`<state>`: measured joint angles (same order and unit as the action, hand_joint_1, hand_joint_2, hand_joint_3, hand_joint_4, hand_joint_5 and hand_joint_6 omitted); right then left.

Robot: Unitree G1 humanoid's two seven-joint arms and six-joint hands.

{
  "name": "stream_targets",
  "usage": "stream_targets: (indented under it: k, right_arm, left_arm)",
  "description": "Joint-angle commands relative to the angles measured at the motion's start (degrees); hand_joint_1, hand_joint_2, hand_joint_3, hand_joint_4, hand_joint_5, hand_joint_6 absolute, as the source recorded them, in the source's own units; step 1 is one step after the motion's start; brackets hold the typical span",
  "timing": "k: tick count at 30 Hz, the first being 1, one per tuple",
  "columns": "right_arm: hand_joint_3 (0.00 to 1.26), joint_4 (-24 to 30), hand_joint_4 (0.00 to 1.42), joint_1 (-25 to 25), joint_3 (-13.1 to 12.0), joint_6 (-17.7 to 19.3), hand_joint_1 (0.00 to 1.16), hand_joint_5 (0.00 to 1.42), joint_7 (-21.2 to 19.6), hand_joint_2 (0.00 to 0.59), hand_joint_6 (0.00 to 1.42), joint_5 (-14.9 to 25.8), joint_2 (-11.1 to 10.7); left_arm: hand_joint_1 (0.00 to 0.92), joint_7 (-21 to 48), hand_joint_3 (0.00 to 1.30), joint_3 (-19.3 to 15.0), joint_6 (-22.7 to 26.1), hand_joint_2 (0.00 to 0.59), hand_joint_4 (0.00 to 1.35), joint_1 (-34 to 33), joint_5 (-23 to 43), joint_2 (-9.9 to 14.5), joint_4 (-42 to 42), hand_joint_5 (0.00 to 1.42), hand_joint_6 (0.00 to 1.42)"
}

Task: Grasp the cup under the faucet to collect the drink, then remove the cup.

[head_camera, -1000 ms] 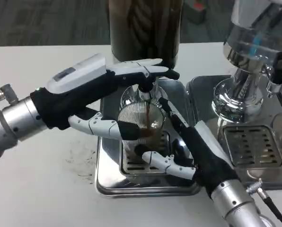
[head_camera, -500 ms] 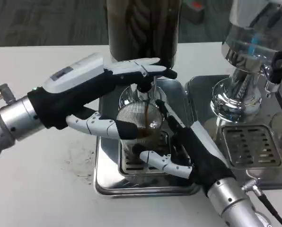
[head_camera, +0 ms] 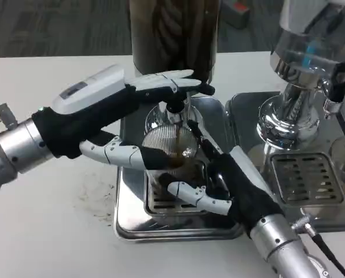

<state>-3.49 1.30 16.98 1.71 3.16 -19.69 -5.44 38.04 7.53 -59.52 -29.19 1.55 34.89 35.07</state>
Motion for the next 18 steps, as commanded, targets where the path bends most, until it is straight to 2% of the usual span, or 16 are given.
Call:
stream_targets:
  k: [1, 18]
  right_arm:
    - [0.0, -0.4, 0.0, 0.4, -0.1, 0.6, 0.52, 0.0, 0.1, 0.194, 0.0, 0.7, 0.1]
    - [0.0, -0.7, 0.0, 0.6, -0.2, 1.0, 0.52, 0.0, 0.0, 0.2, 0.0, 1.5, 0.3]
  left_arm:
    - [0.0, 0.5, 0.2, -0.1, 1.1, 0.091, 0.08, 1.7, -0.8, 0.8, 0.9, 0.08, 0.12]
    - [0.0, 1.3, 0.22, -3.6, 6.2, 0.112, 0.09, 2.5, 5.3, -1.6, 5.5, 0.09, 0.13]
